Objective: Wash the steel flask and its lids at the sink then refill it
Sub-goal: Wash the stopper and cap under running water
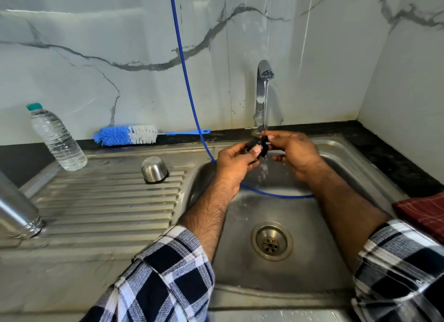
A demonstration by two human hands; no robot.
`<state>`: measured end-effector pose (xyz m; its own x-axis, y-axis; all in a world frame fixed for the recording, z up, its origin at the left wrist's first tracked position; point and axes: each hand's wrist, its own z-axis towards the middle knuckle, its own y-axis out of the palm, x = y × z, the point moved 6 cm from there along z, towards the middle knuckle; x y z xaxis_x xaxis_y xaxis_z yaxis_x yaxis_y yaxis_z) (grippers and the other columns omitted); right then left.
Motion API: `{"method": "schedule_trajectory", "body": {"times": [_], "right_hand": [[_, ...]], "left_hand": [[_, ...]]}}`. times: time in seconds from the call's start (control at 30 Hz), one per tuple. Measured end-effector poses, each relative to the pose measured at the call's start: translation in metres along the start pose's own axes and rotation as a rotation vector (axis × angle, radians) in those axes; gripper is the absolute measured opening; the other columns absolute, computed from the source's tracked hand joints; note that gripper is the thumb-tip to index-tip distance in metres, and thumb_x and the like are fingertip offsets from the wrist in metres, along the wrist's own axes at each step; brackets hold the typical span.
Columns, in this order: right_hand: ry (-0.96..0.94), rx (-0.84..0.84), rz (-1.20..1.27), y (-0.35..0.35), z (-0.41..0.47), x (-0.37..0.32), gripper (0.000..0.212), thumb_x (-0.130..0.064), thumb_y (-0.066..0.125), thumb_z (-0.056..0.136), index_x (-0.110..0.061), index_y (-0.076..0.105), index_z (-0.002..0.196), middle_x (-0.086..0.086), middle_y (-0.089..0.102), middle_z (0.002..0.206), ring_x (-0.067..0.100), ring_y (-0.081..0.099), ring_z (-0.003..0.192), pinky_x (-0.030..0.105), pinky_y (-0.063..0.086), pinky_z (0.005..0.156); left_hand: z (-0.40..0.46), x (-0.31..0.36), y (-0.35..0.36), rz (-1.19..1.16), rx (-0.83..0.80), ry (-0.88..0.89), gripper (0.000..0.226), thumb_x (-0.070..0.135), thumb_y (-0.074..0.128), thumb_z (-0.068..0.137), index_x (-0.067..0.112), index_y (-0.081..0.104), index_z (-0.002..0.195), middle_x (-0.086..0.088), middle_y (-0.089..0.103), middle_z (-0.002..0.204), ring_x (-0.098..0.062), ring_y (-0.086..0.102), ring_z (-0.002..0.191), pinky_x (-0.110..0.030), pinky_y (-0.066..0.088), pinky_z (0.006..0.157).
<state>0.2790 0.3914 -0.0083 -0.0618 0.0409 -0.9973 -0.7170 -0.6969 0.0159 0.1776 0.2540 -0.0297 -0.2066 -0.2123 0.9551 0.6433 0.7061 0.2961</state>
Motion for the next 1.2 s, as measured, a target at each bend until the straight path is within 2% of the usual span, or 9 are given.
{"method": "schedule_trajectory", "body": {"times": [0.2,0.3,0.37,0.47,0.67,0.8,0.97,1.07,1.2], "right_hand": [[0.037,-0.023,0.041,-0.005,-0.004,0.004,0.019,-0.015,0.072,0.098,-0.018,0.081,0.114,0.004,0.081,0.11,0.025,0.072,0.103,0.034,0.056,0.075],[0.066,-0.046,0.07,0.002,-0.006,0.003,0.019,-0.02,0.07,0.1,-0.015,0.08,0.116,0.006,0.08,0.113,0.028,0.071,0.11,0.04,0.06,0.085],[0.087,-0.102,0.117,0.013,-0.007,0.001,0.026,-0.029,0.062,0.106,-0.016,0.078,0.121,0.004,0.079,0.118,0.029,0.068,0.121,0.047,0.056,0.101],[0.086,-0.099,0.258,0.017,-0.01,-0.002,0.029,-0.022,0.053,0.11,-0.021,0.074,0.13,0.003,0.077,0.124,0.024,0.069,0.12,0.043,0.054,0.099],[0.186,-0.017,0.263,0.004,-0.009,0.008,0.012,-0.026,0.075,0.092,-0.024,0.083,0.101,0.0,0.08,0.113,0.03,0.064,0.127,0.045,0.044,0.097],[0.355,-0.108,0.335,0.015,-0.017,0.011,0.033,-0.039,0.087,0.074,-0.021,0.079,0.099,0.001,0.077,0.102,0.019,0.063,0.1,0.04,0.038,0.082],[0.447,-0.111,0.463,0.03,-0.027,0.006,0.028,-0.012,0.084,0.084,0.0,0.071,0.104,0.018,0.076,0.097,0.032,0.077,0.091,0.044,0.065,0.08],[0.322,-0.02,0.127,0.014,-0.026,-0.002,0.028,-0.04,0.076,0.095,-0.012,0.074,0.096,0.009,0.078,0.095,0.018,0.075,0.077,0.027,0.058,0.062],[0.26,-0.045,-0.189,-0.002,-0.029,-0.001,0.038,-0.057,0.076,0.089,-0.023,0.079,0.106,0.007,0.082,0.099,0.018,0.071,0.083,0.034,0.054,0.072]], "left_hand": [[0.004,0.003,-0.008,0.199,0.053,0.117,0.051,0.004,0.093,0.075,0.018,0.079,0.121,-0.001,0.082,0.111,-0.02,0.076,0.11,-0.041,0.061,0.101],[0.003,0.006,-0.006,0.279,0.051,0.171,0.053,0.005,0.093,0.076,0.016,0.077,0.125,0.001,0.081,0.11,-0.014,0.076,0.106,-0.033,0.061,0.099],[-0.002,0.008,0.001,0.198,0.051,0.149,0.034,0.004,0.086,0.086,0.009,0.078,0.118,-0.003,0.081,0.1,-0.018,0.077,0.098,-0.035,0.064,0.092],[-0.004,0.005,0.006,-0.048,0.072,-0.007,0.012,0.007,0.076,0.096,0.0,0.076,0.106,-0.011,0.078,0.098,-0.025,0.076,0.097,-0.033,0.067,0.08],[-0.002,-0.003,0.009,-0.17,-0.065,-0.154,0.017,0.003,0.071,0.097,-0.005,0.073,0.112,-0.019,0.077,0.111,-0.03,0.075,0.105,-0.037,0.067,0.083],[-0.002,0.003,0.011,-0.142,-0.178,-0.085,0.031,-0.004,0.069,0.096,-0.005,0.07,0.127,-0.013,0.078,0.112,-0.023,0.076,0.104,-0.039,0.064,0.094],[-0.009,-0.013,0.024,0.156,-0.225,0.043,0.037,-0.005,0.078,0.089,0.001,0.073,0.125,-0.018,0.078,0.116,-0.03,0.074,0.113,-0.052,0.058,0.105],[-0.005,-0.005,0.018,0.276,-0.128,0.104,0.04,0.0,0.086,0.083,0.012,0.077,0.121,-0.006,0.081,0.108,-0.019,0.076,0.104,-0.047,0.061,0.101],[-0.001,0.004,-0.001,0.397,0.009,0.18,0.048,0.009,0.096,0.073,0.022,0.078,0.115,0.006,0.08,0.108,-0.011,0.075,0.106,-0.035,0.061,0.097]]}}
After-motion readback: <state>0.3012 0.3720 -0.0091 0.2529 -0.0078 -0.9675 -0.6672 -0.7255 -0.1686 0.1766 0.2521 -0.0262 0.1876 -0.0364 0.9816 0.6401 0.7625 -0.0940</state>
